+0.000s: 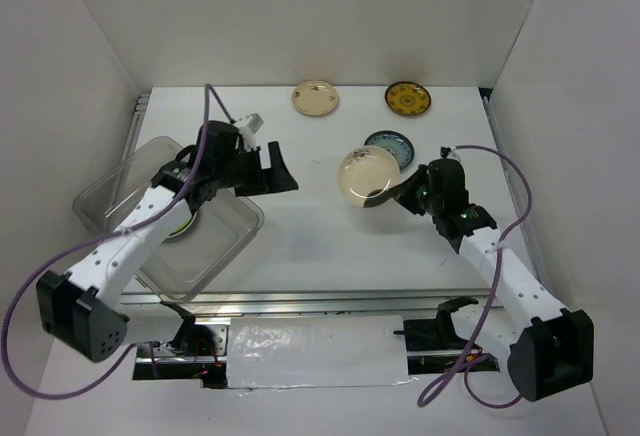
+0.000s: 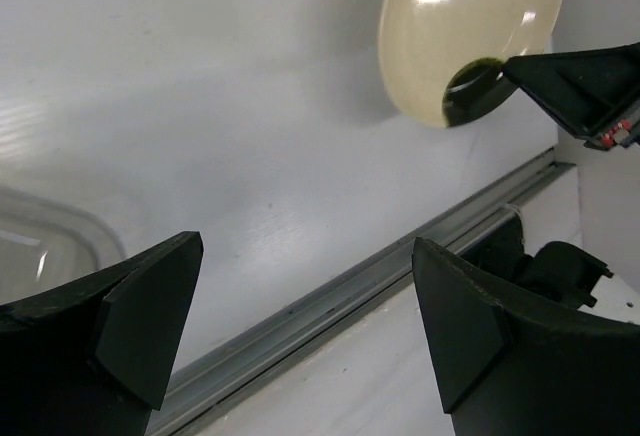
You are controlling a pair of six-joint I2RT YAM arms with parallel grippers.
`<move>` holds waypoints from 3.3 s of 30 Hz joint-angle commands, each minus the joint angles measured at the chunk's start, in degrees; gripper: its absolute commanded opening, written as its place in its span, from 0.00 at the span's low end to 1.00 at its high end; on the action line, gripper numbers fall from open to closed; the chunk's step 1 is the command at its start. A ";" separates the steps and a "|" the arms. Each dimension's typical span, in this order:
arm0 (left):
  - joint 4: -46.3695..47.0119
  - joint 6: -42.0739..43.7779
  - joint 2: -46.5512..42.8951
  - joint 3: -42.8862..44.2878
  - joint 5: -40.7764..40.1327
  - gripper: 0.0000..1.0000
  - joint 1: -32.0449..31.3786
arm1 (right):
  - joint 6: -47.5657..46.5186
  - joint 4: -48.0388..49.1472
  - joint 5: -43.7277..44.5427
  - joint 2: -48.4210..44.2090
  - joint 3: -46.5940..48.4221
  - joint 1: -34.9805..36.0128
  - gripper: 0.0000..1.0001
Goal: Place the plates into the plastic bin on the countertop
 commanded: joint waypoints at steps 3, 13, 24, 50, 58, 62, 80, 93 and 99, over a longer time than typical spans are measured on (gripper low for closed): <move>5.01 0.26 8.11 6.71 6.08 0.99 -2.95 | -2.98 2.72 -18.61 -0.85 3.95 7.30 0.00; 7.12 -2.11 11.62 5.75 4.83 0.61 -3.66 | 1.77 12.58 -25.88 2.24 6.50 14.36 0.00; -1.58 -9.21 -0.21 -0.91 -12.65 0.00 14.23 | 0.55 10.21 -21.31 4.16 5.46 3.39 1.00; 16.87 -14.61 -7.27 -26.51 -7.03 0.99 60.95 | -4.38 19.71 -31.42 27.01 7.82 -16.67 1.00; 0.29 -9.94 -5.85 -15.53 -14.49 0.99 48.30 | -2.98 12.50 -20.18 35.62 14.05 -16.93 1.00; -2.73 -7.66 -12.69 -12.19 -15.13 0.99 41.53 | -1.83 8.64 -20.25 46.93 24.24 -16.85 0.98; -14.51 -0.09 -7.36 4.16 -18.73 0.99 13.93 | -2.27 -5.70 -14.72 59.28 41.31 -16.23 0.00; -2.74 4.74 10.21 13.92 1.90 0.99 3.02 | -9.92 1.65 -23.20 22.21 20.49 5.90 0.00; -2.56 4.04 13.12 13.84 0.52 0.97 1.79 | -4.82 10.03 -37.48 17.27 17.84 9.16 0.00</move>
